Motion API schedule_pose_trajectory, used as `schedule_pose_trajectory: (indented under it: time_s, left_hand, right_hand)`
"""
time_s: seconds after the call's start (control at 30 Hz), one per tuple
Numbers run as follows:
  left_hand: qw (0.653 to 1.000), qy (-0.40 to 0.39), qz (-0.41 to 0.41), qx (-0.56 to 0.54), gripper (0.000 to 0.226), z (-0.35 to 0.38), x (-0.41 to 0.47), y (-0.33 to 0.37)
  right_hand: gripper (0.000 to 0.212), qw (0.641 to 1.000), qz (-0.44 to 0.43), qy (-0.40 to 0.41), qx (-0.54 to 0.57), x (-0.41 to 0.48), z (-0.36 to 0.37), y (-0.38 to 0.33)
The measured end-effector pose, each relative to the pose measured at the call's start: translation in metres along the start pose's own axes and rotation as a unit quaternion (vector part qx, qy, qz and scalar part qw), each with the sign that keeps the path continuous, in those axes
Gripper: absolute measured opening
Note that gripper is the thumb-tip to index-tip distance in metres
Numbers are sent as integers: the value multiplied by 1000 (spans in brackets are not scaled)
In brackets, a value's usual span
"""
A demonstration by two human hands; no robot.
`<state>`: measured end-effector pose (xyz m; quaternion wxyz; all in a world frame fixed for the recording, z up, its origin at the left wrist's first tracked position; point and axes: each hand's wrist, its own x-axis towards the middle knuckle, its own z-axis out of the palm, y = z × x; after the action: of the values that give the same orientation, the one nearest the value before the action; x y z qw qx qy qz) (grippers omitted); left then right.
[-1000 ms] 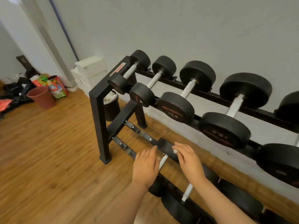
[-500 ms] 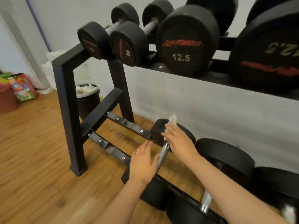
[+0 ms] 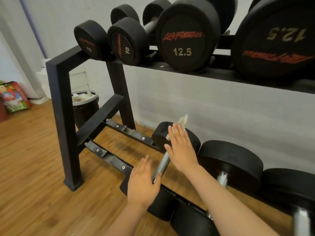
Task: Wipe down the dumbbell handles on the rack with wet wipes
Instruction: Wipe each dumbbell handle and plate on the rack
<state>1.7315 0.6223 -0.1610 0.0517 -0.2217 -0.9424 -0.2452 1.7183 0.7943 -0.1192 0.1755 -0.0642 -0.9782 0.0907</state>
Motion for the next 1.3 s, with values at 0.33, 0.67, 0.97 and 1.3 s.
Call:
schedule_pose_trajectory:
  time_s: [0.33,0.67,0.97,1.3]
  left_hand:
    - [999,31,2,-43,70,-1,-8,3]
    - [998,43,-14,-51,67,6,-4,-1]
    - [997,59,-19,-49,64,7,-5,1]
    - [997,55,-13,-55,63,7,-4,0]
  right_hand:
    - [68,995,43,-80,29,-1,-12,5]
    - [72,996,64,-53,39,-24,2,13]
    - [83,964,200,-1,174,-38,20,-7]
    - [94,913,305,26,269,-20,21,-10]
